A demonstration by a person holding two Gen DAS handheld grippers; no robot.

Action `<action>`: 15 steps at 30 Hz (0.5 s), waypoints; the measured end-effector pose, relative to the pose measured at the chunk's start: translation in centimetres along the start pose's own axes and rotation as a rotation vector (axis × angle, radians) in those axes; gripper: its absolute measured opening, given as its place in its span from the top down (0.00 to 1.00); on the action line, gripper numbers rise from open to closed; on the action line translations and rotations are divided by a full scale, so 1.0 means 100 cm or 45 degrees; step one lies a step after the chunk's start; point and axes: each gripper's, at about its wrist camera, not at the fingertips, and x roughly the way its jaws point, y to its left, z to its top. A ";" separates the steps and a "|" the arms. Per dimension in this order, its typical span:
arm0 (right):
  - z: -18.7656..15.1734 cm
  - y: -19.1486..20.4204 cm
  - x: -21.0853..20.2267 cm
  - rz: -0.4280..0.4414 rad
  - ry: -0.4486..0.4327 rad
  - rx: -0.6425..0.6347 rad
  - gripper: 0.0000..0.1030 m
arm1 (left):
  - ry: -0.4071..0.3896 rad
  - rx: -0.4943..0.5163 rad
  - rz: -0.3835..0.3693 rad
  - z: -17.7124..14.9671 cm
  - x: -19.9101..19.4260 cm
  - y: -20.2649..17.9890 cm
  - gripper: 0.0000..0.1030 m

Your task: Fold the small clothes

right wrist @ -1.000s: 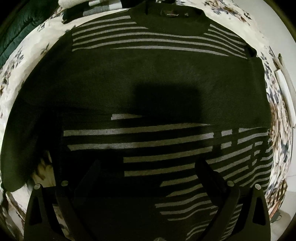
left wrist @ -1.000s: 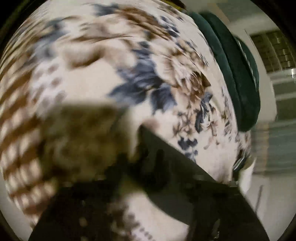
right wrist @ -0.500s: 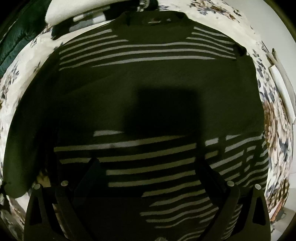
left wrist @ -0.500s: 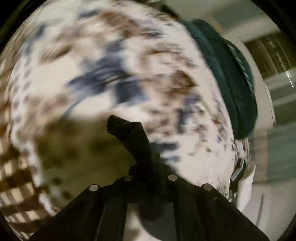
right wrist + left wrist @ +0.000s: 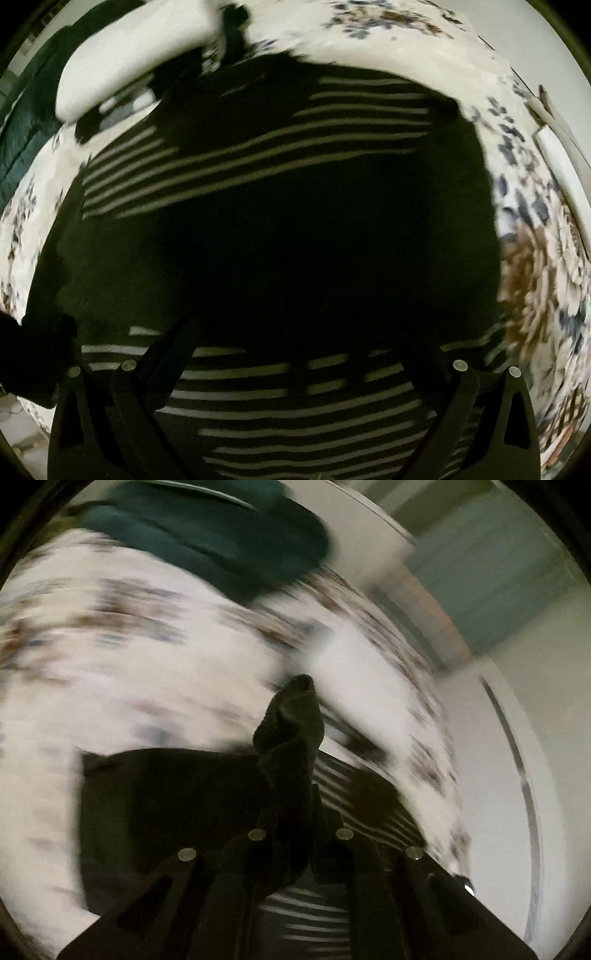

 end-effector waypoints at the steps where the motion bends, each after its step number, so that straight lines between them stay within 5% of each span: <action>1: 0.005 -0.010 -0.002 0.004 -0.001 0.013 0.00 | 0.040 0.037 -0.033 -0.007 0.017 -0.025 0.95; 4: 0.024 -0.047 -0.009 0.011 0.002 0.060 0.00 | 0.151 0.140 -0.130 -0.031 0.066 -0.099 0.95; 7: 0.030 -0.085 -0.011 0.020 0.019 0.105 0.00 | 0.223 0.255 -0.124 -0.054 0.099 -0.153 0.93; 12: 0.033 -0.139 -0.010 0.093 0.072 0.161 0.00 | 0.270 0.288 -0.025 -0.062 0.122 -0.169 0.86; 13: 0.032 -0.145 -0.012 0.110 0.077 0.168 0.00 | 0.235 0.290 -0.007 -0.063 0.119 -0.164 0.79; 15: 0.038 -0.151 -0.013 0.167 0.090 0.183 0.00 | 0.146 0.291 0.059 -0.059 0.111 -0.155 0.31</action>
